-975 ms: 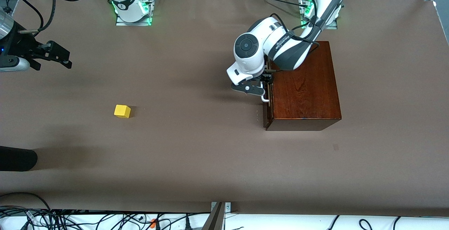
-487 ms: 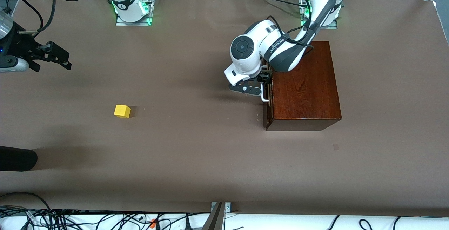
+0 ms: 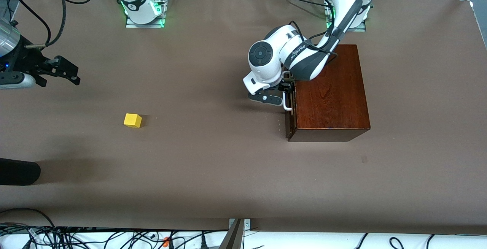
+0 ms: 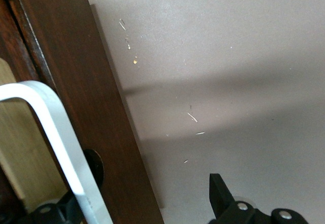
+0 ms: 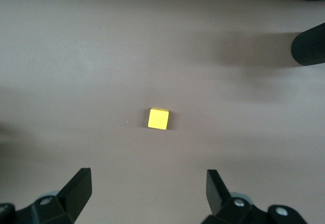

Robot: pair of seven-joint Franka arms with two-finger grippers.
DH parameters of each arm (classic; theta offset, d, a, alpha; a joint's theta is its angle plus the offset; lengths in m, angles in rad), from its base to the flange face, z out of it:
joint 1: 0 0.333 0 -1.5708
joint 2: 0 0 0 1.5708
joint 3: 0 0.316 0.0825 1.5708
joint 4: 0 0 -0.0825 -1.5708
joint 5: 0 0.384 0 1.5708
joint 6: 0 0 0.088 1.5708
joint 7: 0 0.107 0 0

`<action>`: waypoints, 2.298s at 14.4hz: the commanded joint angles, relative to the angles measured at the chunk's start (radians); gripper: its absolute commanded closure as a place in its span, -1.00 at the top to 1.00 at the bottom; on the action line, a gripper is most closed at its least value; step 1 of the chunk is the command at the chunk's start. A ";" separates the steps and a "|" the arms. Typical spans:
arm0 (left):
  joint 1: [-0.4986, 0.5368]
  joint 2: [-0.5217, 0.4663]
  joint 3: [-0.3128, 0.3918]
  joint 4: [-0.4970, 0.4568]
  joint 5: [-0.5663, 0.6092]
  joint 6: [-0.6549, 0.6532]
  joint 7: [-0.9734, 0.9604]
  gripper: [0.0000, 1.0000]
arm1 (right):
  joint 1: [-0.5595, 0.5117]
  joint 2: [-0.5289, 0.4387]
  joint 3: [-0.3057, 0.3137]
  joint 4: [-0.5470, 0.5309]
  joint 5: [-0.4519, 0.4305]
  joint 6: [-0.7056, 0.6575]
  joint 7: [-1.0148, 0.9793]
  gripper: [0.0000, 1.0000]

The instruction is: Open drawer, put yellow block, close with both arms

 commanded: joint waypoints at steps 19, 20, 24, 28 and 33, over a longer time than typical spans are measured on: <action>-0.075 0.089 -0.005 0.094 -0.080 0.266 -0.105 1.00 | -0.013 0.013 -0.011 0.018 -0.005 -0.012 -0.009 1.00; -0.077 0.091 -0.005 0.098 -0.080 0.264 -0.106 1.00 | -0.013 0.013 -0.011 0.019 -0.005 -0.012 -0.009 1.00; -0.091 0.100 -0.005 0.114 -0.083 0.264 -0.128 1.00 | -0.011 0.013 -0.011 0.018 -0.005 -0.012 -0.009 1.00; -0.103 0.132 -0.005 0.166 -0.096 0.264 -0.154 1.00 | -0.013 0.013 -0.011 0.018 -0.005 -0.010 -0.009 1.00; -0.104 0.135 -0.005 0.167 -0.097 0.264 -0.178 1.00 | -0.013 0.013 -0.011 0.018 -0.005 -0.010 -0.009 1.00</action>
